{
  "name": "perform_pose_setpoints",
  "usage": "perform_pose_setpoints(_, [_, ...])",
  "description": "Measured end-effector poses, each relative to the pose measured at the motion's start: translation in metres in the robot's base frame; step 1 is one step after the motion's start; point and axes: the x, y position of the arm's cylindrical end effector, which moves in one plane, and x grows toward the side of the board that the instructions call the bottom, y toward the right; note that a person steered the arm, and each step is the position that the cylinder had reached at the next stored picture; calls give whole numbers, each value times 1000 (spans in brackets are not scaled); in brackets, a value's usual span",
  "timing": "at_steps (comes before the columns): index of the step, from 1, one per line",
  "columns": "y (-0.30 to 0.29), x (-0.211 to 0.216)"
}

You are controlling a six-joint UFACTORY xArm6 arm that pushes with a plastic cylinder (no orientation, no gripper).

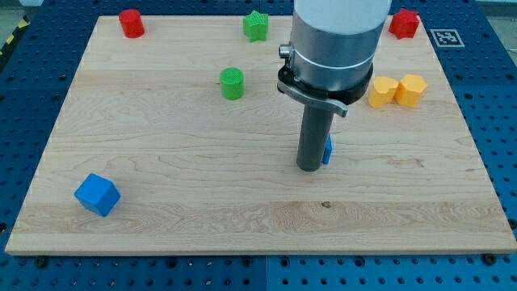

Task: Slide the blue triangle closer to the yellow heart

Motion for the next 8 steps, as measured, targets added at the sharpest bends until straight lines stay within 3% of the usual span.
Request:
perform_pose_setpoints(2, [15, -10])
perform_pose_setpoints(8, [38, -105])
